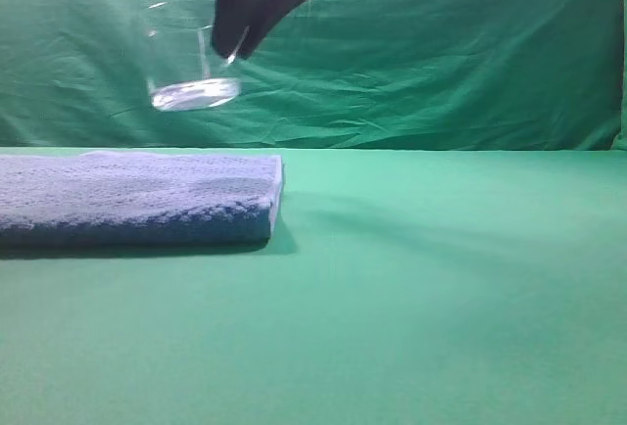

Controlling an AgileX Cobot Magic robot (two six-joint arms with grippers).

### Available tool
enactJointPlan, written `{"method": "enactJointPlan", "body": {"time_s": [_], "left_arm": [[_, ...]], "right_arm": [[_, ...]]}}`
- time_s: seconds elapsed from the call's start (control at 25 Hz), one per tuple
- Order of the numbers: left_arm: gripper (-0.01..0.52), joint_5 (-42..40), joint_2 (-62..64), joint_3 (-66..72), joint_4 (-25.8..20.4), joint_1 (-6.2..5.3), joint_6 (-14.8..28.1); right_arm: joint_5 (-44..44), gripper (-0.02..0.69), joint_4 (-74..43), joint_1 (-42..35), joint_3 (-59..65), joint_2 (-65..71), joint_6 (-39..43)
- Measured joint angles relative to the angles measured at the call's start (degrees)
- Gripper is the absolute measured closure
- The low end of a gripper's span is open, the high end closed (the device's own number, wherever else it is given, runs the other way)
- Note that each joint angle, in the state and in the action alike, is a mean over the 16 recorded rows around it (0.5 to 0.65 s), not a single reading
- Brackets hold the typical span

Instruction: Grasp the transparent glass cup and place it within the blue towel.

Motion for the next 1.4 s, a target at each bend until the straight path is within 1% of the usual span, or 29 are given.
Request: {"method": "enactJointPlan", "body": {"time_s": [0.12, 0.2, 0.32, 0.56, 0.64, 0.72, 0.8, 0.88, 1.16, 1.24, 1.32, 1.4], "left_arm": [[0.514, 0.0, 0.0, 0.0, 0.0, 0.00, 0.0], [0.514, 0.0, 0.0, 0.0, 0.0, 0.00, 0.0], [0.514, 0.0, 0.0, 0.0, 0.0, 0.00, 0.0], [0.514, 0.0, 0.0, 0.0, 0.0, 0.00, 0.0], [0.514, 0.0, 0.0, 0.0, 0.0, 0.00, 0.0], [0.514, 0.0, 0.0, 0.0, 0.0, 0.00, 0.0], [0.514, 0.0, 0.0, 0.0, 0.0, 0.00, 0.0], [0.514, 0.0, 0.0, 0.0, 0.0, 0.00, 0.0], [0.514, 0.0, 0.0, 0.0, 0.0, 0.00, 0.0], [0.514, 0.0, 0.0, 0.0, 0.0, 0.00, 0.0], [0.514, 0.0, 0.0, 0.0, 0.0, 0.00, 0.0], [0.514, 0.0, 0.0, 0.0, 0.0, 0.00, 0.0]], "right_arm": [[-1.3, 0.557, 0.9, 1.5, -3.1, 3.7, 0.0], [-2.0, 0.536, 1.6, 2.2, -4.6, 5.6, 0.0], [-2.8, 0.475, 2.4, 2.8, -6.1, 7.6, 0.0], [-1.6, 0.317, 3.4, 2.8, -6.9, 7.4, 0.2], [0.3, 0.287, 3.4, 2.5, -7.0, 6.0, 0.6], [3.0, 0.277, 3.3, 2.1, -7.0, 4.0, 1.0], [6.3, 0.295, 3.2, 1.6, -7.0, 1.6, 1.6], [10.0, 0.337, 3.0, 0.9, -7.0, -1.2, 2.3], [22.3, 0.562, 0.7, -1.6, -6.2, -12.7, 5.3], [25.1, 0.614, -0.2, -2.1, -5.1, -16.1, 6.0], [27.0, 0.648, -1.1, -2.5, -3.1, -19.5, 6.5], [27.7, 0.662, -2.0, -2.8, -0.3, -23.0, 6.9]]}}
